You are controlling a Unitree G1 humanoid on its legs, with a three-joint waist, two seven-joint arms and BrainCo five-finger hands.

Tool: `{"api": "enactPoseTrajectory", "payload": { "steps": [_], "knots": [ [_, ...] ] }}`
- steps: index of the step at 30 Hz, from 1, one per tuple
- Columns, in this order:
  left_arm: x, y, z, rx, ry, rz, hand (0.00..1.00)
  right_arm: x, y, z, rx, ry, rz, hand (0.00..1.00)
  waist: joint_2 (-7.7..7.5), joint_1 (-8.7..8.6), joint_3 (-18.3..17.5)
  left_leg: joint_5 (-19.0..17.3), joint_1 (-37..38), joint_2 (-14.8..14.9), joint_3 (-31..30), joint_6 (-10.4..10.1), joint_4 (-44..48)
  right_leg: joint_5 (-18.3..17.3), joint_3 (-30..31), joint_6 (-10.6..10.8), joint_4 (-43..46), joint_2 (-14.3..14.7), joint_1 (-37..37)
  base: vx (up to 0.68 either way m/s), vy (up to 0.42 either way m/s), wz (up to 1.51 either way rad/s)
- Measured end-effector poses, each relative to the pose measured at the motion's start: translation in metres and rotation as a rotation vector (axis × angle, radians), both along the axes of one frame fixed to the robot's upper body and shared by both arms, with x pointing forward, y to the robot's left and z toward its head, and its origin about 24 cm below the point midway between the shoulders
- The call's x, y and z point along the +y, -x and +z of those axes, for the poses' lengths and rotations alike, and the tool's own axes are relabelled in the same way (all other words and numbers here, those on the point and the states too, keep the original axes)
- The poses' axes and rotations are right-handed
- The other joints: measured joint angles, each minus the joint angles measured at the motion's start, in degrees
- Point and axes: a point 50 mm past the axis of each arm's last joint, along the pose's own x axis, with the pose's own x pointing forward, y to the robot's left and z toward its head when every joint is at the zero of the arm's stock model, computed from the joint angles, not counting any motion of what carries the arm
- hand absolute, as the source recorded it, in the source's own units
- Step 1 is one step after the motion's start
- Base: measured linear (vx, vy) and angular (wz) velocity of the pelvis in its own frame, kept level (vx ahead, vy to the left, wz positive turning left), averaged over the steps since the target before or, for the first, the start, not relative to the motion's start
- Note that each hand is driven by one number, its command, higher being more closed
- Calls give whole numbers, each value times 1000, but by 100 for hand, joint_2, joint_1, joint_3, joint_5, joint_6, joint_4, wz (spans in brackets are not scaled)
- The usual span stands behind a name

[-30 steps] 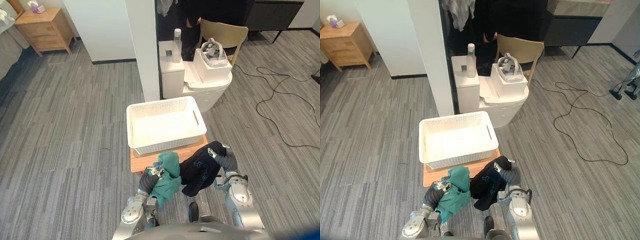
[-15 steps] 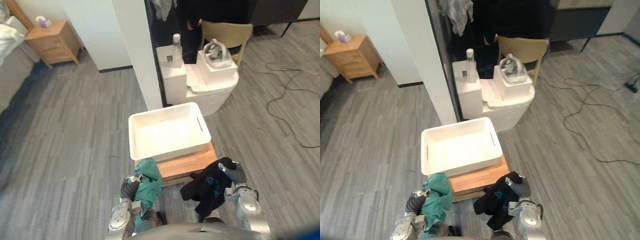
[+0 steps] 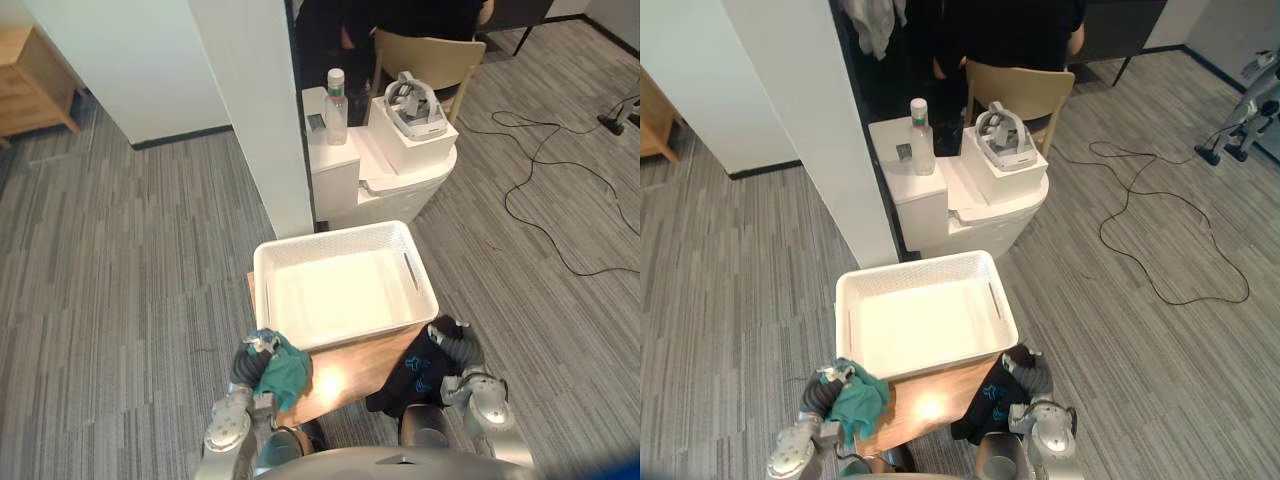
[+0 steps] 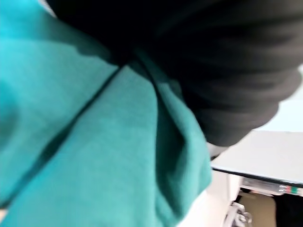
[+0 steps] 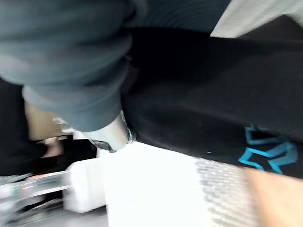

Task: Tidy the bed and pick cloth on bed and put in laundry

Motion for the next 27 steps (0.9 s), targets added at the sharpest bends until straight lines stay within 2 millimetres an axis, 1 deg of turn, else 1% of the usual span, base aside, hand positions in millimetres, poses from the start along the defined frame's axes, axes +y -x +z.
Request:
{"api": "enactPoseTrajectory", "payload": {
  "steps": [1, 2, 3, 4, 5, 6, 8, 10, 13, 15, 16, 18, 21, 22, 24, 26, 27],
  "knots": [
    [0, -3, 2, -10, -2, -7, 100, -5, -5, 18, -81, 23, -18, 100, -53, -1, -26, 21, 3, -28, -52, -36, 8, 163, -4, -15, -795, 1, 88, 155, -164, 62],
    [2, -4, 2, -14, -10, -9, 100, -10, -9, 38, -163, 54, -33, 100, -210, 23, -33, 18, 28, -128, -144, -135, 11, 673, 9, 107, -1307, -15, 184, 111, -162, 49],
    [1, -3, 0, -6, 0, -2, 100, -12, -10, 46, -200, 66, -35, 100, -165, 79, -38, 13, 25, -98, -171, -198, -6, 689, -23, 110, -1456, 50, 299, 82, -168, 15],
    [-3, 0, -3, 6, 16, 6, 100, -16, -14, 66, -285, 95, -31, 100, -76, 161, -60, 39, 18, 82, -176, -270, -25, 775, -73, 122, -1884, 194, 507, 49, -147, -11],
    [-5, 3, -5, 14, 32, 18, 100, -15, -17, 84, -368, 115, -20, 100, -45, 192, -83, 36, 32, 198, -164, -342, -15, 911, -89, 99, -2268, 338, 705, 30, -124, -14],
    [-5, 7, -6, 24, 41, 28, 100, -15, -17, 92, -408, 119, -18, 100, -48, 200, -100, 40, 39, 234, -165, -370, -16, 993, -97, 75, -2455, 401, 792, -1, -99, -23],
    [-5, 14, -14, 61, 72, 52, 100, -11, -17, 119, -540, 145, -7, 100, -80, 321, -194, 43, 24, 356, -124, -467, -38, 1272, -101, 25, -3053, 573, 990, -19, -107, -26],
    [-7, 18, -18, 79, 100, 70, 100, -9, -16, 129, -593, 166, 17, 100, -110, 319, -279, 82, 15, 378, -143, -502, -101, 1441, -155, 13, -3372, 608, 1119, -6, -93, -2],
    [-11, 21, -23, 94, 158, 104, 100, 6, -25, 140, -647, 156, 95, 100, -115, 320, -384, 122, 28, 366, -164, -507, -152, 1540, -194, 26, -3568, 625, 1224, 15, -52, 7],
    [-14, 21, -24, 94, 187, 117, 100, 27, -33, 153, -711, 151, 208, 100, -103, 332, -441, 159, 29, 331, -220, -494, -205, 1547, -249, 33, -3568, 609, 1245, 21, -17, 14],
    [-15, 21, -24, 93, 187, 117, 100, 34, -35, 157, -730, 149, 240, 100, -107, 341, -447, 165, 25, 312, -235, -492, -212, 1551, -262, 37, -3568, 606, 1245, 7, 4, 13],
    [-15, 23, -25, 102, 188, 118, 100, 55, -42, 174, -813, 137, 343, 100, -115, 355, -490, 232, 44, 284, -340, -479, -284, 1563, -379, 52, -3567, 571, 1291, -1, -8, 18],
    [-15, 27, -31, 130, 201, 132, 100, 74, -47, 190, -889, 125, 420, 100, -107, 379, -620, 273, 56, 248, -438, -460, -370, 1604, -455, 96, -3567, 551, 1316, 12, -2, 18],
    [-14, 30, -35, 149, 217, 150, 100, 84, -54, 201, -931, 130, 462, 100, -112, 400, -621, 282, 136, 241, -467, -454, -387, 1642, -516, 96, -3567, 544, 1393, 6, 13, 9],
    [-13, 35, -40, 176, 226, 170, 100, 95, -64, 209, -953, 140, 498, 100, -134, 441, -661, 284, 175, 225, -489, -449, -383, 1646, -533, 96, -3567, 529, 1454, -27, 8, 8],
    [-12, 39, -44, 200, 241, 190, 100, 107, -78, 221, -980, 163, 534, 100, -186, 493, -707, 315, 142, 191, -560, -411, -405, 1646, -582, 96, -3567, 498, 1455, -51, -8, 17],
    [-10, 40, -45, 204, 241, 201, 100, 110, -82, 223, -981, 167, 538, 100, -187, 505, -708, 328, 140, 180, -593, -407, -417, 1646, -621, 96, -3567, 491, 1465, -63, -15, 26]
  ]
}}
